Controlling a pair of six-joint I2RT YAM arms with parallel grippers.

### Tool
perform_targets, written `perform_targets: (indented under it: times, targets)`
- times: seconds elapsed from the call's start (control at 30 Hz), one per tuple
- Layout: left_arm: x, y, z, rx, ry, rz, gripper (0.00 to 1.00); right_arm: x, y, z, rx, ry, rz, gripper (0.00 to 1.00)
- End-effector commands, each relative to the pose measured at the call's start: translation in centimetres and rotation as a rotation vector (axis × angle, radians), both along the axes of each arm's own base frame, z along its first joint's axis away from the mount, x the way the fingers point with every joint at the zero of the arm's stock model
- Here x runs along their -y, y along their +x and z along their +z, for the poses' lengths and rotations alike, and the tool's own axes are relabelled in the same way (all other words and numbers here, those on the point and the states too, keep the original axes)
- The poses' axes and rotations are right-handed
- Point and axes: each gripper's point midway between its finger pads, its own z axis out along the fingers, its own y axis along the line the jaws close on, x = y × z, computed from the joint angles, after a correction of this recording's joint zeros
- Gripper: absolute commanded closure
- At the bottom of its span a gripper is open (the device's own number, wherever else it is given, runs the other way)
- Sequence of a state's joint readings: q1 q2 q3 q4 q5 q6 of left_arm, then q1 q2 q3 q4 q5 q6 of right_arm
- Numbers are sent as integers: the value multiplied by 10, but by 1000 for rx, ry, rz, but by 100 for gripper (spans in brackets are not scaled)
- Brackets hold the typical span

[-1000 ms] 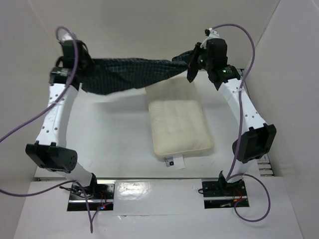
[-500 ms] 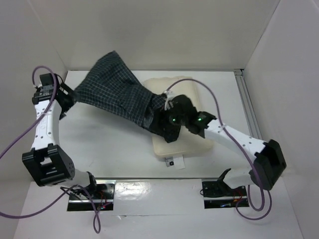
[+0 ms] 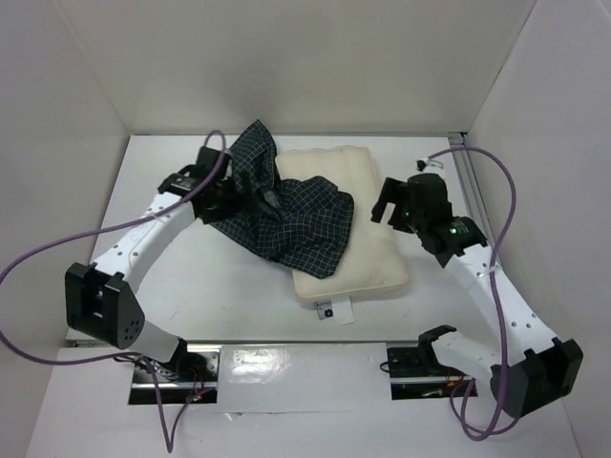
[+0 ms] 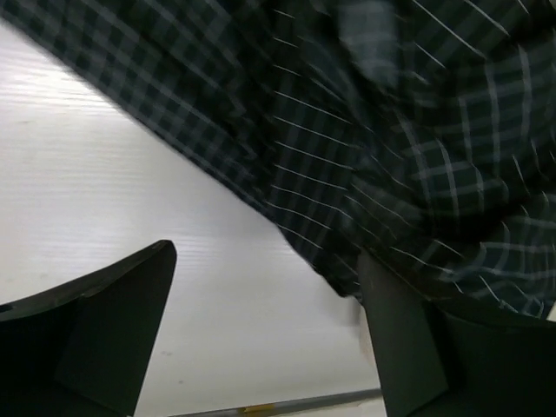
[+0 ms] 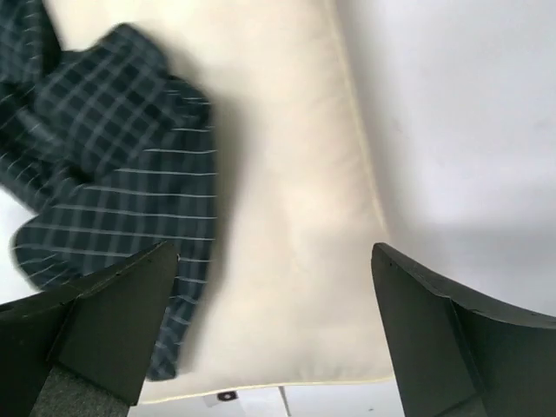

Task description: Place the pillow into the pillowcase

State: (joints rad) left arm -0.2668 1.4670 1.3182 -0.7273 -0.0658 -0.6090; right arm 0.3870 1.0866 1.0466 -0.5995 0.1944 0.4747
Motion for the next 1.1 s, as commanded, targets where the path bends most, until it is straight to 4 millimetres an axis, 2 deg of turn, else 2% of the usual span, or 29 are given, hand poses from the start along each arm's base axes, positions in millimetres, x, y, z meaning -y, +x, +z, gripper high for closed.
perform_targets:
  times: [0.0,0.07,0.1,0.17,0.2,0.23,0.27,0.3,0.33,0.37,0.4,0.43,0.47,0.5,0.53,0.57,0.63,0.67,0.73,0.77,0.87,1.0,1.03,1.07]
  targets:
    - [65,-3,-13,14,-45,-203,0,40,-25,-64,-213,-46,-111,0]
    - [100,-11,-20,4,-52,-295,0,42,-24,-80,-244,-15,-115,0]
    - [108,-12,-28,-10,-47,-315,0,32,-32,-102,-311,53,-62,0]
    - [127,-14,-50,-60,-54,-361,0,15,-30,-116,-314,136,-23,0]
    - [140,-14,-51,-66,-65,-390,0,10,-36,-130,-358,160,-9,2]
    - [144,-11,-56,-74,-73,-397,2,9,-35,-134,-361,160,-9,2]
    - [149,-15,-73,-115,-57,-410,8,8,-29,-131,-335,172,-12,10]
    - [155,-12,-74,-116,-80,-410,18,5,-30,-135,-347,182,0,14]
    - [160,-11,-77,-118,-96,-421,44,5,-27,-134,-347,187,7,17]
    - [163,-11,-81,-127,-105,-428,66,5,-24,-130,-334,181,17,28]
    - [166,-11,-83,-146,-114,-437,92,11,-20,-125,-326,176,-6,63]
    - [157,-3,-83,-154,-113,-409,100,18,-9,-112,-291,155,-30,86]
    - [154,-1,-80,-158,-112,-399,100,29,-5,-103,-272,149,-69,100]
    - [147,1,-80,-165,-95,-380,100,37,-4,-96,-263,137,-97,100]
    - [139,8,-64,-119,-83,-353,100,55,4,-72,-186,112,-164,100]
    - [135,11,-55,-85,-63,-347,100,64,5,-60,-150,96,-200,100]
    - [118,21,-34,-27,-46,-317,100,87,1,-40,-114,60,-301,100]
    - [113,21,-20,4,-43,-326,100,108,0,-18,-53,25,-383,100]
    - [109,24,-5,38,-47,-336,100,128,-15,-9,-69,-31,-453,100]
    - [107,23,1,48,-41,-348,100,138,-20,3,-41,-59,-486,100]
    - [109,20,10,70,-49,-380,100,146,-38,6,-49,-78,-518,100]
    - [136,-5,9,49,-61,-527,100,155,-50,-2,-77,-118,-553,100]
    - [148,-15,9,47,-77,-589,100,157,-51,-1,-84,-134,-553,73]
    - [170,-38,8,25,-120,-698,100,157,-50,3,-76,-138,-548,46]
